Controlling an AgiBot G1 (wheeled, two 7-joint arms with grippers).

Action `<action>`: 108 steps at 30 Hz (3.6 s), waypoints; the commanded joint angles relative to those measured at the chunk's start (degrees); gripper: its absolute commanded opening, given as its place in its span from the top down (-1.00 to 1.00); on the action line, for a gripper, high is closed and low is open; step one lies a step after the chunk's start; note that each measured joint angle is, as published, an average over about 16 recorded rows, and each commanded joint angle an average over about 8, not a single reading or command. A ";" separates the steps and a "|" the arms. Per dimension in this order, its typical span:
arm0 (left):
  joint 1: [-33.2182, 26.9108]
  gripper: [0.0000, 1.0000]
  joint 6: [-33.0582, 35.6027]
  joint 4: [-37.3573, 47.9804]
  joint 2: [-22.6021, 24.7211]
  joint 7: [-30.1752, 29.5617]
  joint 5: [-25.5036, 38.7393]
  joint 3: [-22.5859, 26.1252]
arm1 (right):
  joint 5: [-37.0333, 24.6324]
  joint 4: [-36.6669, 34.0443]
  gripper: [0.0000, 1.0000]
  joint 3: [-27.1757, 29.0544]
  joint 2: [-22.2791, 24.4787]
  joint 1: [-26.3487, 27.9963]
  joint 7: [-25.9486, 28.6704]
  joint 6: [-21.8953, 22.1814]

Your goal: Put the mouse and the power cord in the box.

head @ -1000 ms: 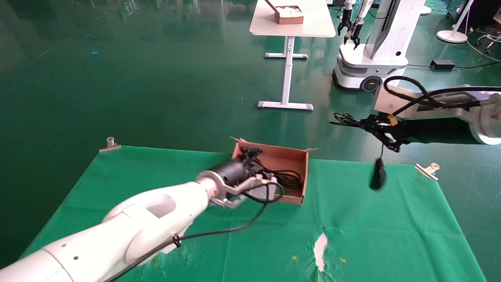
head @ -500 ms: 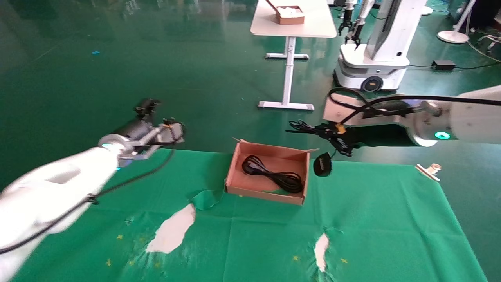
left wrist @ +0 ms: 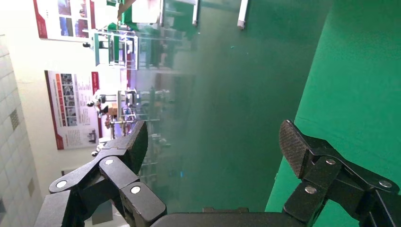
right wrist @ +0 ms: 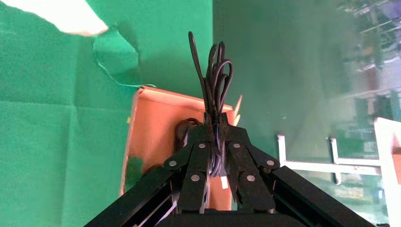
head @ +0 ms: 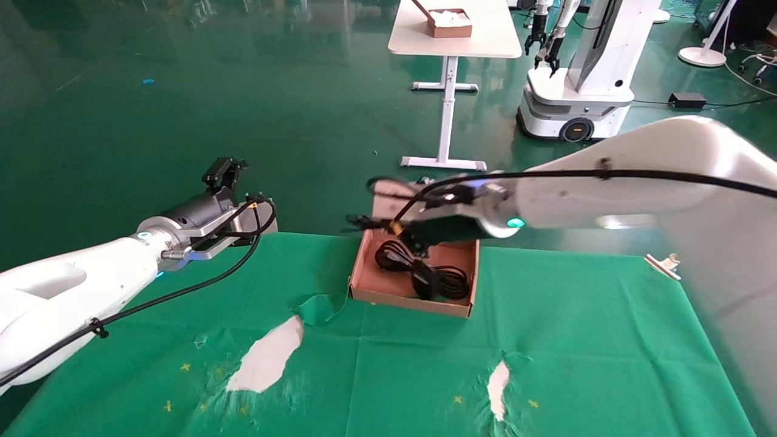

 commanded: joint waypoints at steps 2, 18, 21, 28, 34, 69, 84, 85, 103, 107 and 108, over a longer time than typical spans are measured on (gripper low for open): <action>0.49 -1.00 1.11 -1.47 -0.48 -0.96 1.79 -1.27 | 0.58 -5.22 1.00 -1.09 -2.66 0.36 -4.04 1.86; 1.81 -1.00 3.95 -3.72 -0.70 -3.89 7.78 -5.13 | 2.33 -11.60 -1.00 -7.38 -3.87 -0.80 -5.92 12.32; 1.78 -1.00 3.86 -3.60 -0.67 -3.78 7.50 -4.95 | 2.27 -11.26 -1.00 -7.14 -3.75 -0.78 -6.00 11.72; 1.66 -1.00 3.58 -3.37 -0.60 -3.61 7.01 -4.63 | 2.32 -10.53 -1.00 -6.59 -3.39 -0.76 -6.03 10.56; 1.64 -1.00 3.53 -3.34 -0.61 -3.57 6.93 -4.57 | 5.40 -8.24 -1.00 -5.06 -1.26 -2.51 -5.34 8.51; 2.16 -1.00 5.04 -3.84 -1.10 -3.33 5.09 -5.52 | 43.13 18.62 -1.00 12.71 24.18 -24.00 3.48 -14.18; 8.04 -1.00 22.28 -9.72 -6.78 -0.45 -16.56 -16.22 | 59.54 30.31 -1.00 20.44 35.24 -33.35 7.31 -24.06; 8.45 -1.00 23.49 -10.13 -7.18 -0.25 -18.08 -16.98 | 60.63 31.09 -1.00 20.95 35.98 -33.97 7.57 -24.71; 15.82 -1.00 45.16 -17.54 -14.32 3.39 -45.37 -30.42 | 66.90 35.47 -1.00 23.82 40.19 -37.49 8.98 -28.47; 17.46 -1.00 49.96 -19.19 -15.90 4.19 -51.43 -33.40 | 66.91 35.47 -1.00 23.80 40.20 -37.48 8.97 -28.47; 17.87 -1.00 51.18 -19.60 -16.30 4.40 -52.96 -34.15 | 66.91 35.47 -1.00 23.80 40.20 -37.48 8.97 -28.47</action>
